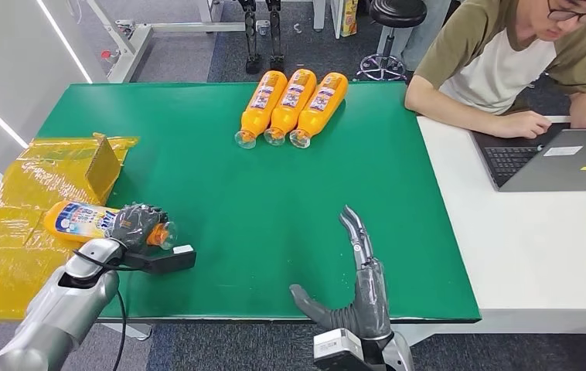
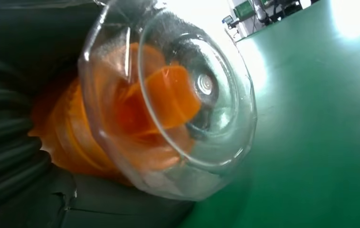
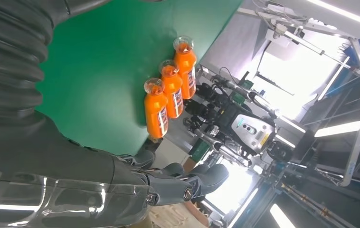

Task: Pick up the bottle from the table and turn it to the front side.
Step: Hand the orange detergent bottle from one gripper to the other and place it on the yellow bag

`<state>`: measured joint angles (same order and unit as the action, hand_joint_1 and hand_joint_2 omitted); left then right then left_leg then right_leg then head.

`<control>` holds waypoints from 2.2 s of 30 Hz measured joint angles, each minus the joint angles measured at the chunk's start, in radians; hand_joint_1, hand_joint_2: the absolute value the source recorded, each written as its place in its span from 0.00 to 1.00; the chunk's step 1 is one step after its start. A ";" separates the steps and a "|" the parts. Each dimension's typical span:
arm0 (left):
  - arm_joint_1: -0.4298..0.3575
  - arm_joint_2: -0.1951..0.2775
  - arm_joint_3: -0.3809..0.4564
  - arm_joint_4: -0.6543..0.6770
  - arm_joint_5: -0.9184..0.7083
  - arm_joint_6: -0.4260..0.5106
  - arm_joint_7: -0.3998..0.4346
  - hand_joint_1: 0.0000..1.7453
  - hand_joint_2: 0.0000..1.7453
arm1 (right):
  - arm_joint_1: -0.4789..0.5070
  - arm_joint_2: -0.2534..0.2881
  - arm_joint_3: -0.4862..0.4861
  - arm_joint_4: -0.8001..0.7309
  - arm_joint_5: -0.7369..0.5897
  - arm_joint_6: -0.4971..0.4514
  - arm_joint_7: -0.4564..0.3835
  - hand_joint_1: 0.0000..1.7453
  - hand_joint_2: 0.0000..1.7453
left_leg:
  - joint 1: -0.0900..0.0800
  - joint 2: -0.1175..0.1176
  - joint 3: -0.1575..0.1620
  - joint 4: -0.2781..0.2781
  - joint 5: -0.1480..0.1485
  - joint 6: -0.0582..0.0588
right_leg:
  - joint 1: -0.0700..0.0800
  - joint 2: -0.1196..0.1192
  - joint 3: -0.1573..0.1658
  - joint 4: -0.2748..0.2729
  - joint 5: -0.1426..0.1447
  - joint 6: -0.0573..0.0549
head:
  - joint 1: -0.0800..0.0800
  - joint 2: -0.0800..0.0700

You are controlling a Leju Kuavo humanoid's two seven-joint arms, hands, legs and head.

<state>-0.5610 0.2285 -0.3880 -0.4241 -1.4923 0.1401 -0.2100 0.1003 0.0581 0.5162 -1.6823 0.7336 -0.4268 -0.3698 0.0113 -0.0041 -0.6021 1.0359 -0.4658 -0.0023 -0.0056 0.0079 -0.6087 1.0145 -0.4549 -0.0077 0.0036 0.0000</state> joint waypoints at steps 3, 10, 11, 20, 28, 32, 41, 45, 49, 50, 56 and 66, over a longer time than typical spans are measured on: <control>-0.030 0.000 -0.003 0.031 -0.008 -0.007 0.002 1.00 1.00 | 0.002 0.002 0.000 0.000 0.001 -0.006 0.002 0.00 1.00 | 0.000 0.000 0.000 0.000 0.000 0.000 | 0.000 0.000 0.000 0.000 0.000 0.000 | 0.000 0.000; -0.078 -0.004 -0.010 0.060 -0.019 0.007 0.006 0.70 1.00 | 0.000 0.012 0.000 0.000 0.008 0.004 0.014 0.00 1.00 | 0.000 0.000 0.000 0.000 0.000 0.000 | 0.000 0.000 0.000 0.000 0.000 0.000 | 0.000 0.000; -0.083 -0.006 -0.010 0.062 -0.018 0.010 0.008 0.53 1.00 | 0.000 0.013 0.000 0.000 0.009 0.007 0.015 0.00 1.00 | 0.000 0.000 0.000 0.000 0.000 0.000 | 0.000 0.000 0.000 0.000 0.000 0.000 | 0.000 0.000; -0.106 -0.020 -0.010 0.080 0.004 -0.019 0.012 0.12 1.00 | 0.000 0.024 0.000 0.000 0.028 0.017 0.022 0.00 1.00 | 0.000 0.000 0.000 0.000 0.000 0.000 | 0.000 0.000 0.000 0.000 0.000 0.000 | 0.000 0.000; -0.086 -0.019 -0.010 0.098 0.016 -0.077 0.021 0.07 1.00 | 0.000 0.024 -0.002 0.000 0.040 0.025 0.024 0.00 1.00 | 0.000 0.000 0.000 0.000 0.000 0.000 | 0.000 0.000 0.000 0.000 0.000 0.000 | 0.000 0.000; -0.082 -0.016 -0.008 0.099 0.037 -0.051 0.020 0.00 1.00 | 0.001 0.024 -0.005 0.000 0.041 0.023 0.024 0.00 1.00 | 0.000 0.000 0.000 0.000 0.000 0.000 | 0.000 0.000 0.000 0.000 0.000 0.000 | 0.000 0.000; -0.071 -0.025 0.050 0.090 0.137 0.162 -0.024 0.00 1.00 | 0.026 0.024 -0.017 -0.023 0.059 0.009 0.050 0.00 1.00 | 0.000 0.000 0.000 0.000 0.000 0.000 | 0.000 0.000 0.000 0.000 0.000 0.000 | 0.000 0.000; -0.073 -0.028 0.083 0.060 0.168 0.215 -0.046 0.00 1.00 | 0.036 0.024 -0.020 -0.034 0.062 0.006 0.055 0.00 1.00 | 0.000 0.000 0.000 0.000 0.000 0.000 | 0.000 0.000 0.000 0.000 0.000 0.000 | 0.000 0.000; -0.068 -0.031 0.110 0.013 0.216 0.248 -0.104 0.00 1.00 | 0.043 0.024 -0.024 -0.039 0.062 0.003 0.063 0.00 1.00 | 0.000 0.000 0.000 0.000 0.000 0.000 | 0.000 0.000 0.000 0.000 0.000 0.000 | 0.000 0.000; -0.063 -0.034 0.116 -0.005 0.239 0.259 -0.129 0.00 1.00 | 0.044 0.024 -0.025 -0.039 0.062 0.001 0.065 0.00 1.00 | 0.000 0.000 0.000 0.000 0.000 0.000 | 0.000 0.000 0.000 0.000 0.000 0.000 | 0.000 0.000; 0.011 -0.072 0.141 -0.199 0.453 0.302 -0.271 0.00 1.00 | 0.052 0.024 -0.026 -0.039 0.053 -0.020 0.064 0.00 1.00 | 0.000 0.000 0.000 0.000 0.000 0.000 | 0.000 0.000 0.000 0.000 0.000 0.000 | 0.000 0.000; 0.278 -0.228 0.127 -0.683 1.096 0.221 -0.407 0.00 1.00 | 0.059 0.021 -0.026 -0.039 -0.029 -0.090 0.036 0.00 1.00 | -0.001 0.001 0.000 0.000 -0.003 0.001 | -0.001 0.001 0.000 -0.001 -0.001 0.001 | 0.000 0.000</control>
<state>-0.2834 0.0006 -0.2605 -1.1068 -0.3963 0.3609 -0.6169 0.1590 0.0791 0.4902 -1.7216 0.7043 -0.5171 -0.3341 0.0103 -0.0036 -0.6023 1.0362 -0.4691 -0.0012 -0.0065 0.0086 -0.6088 1.0132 -0.4560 -0.0070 0.0037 0.0000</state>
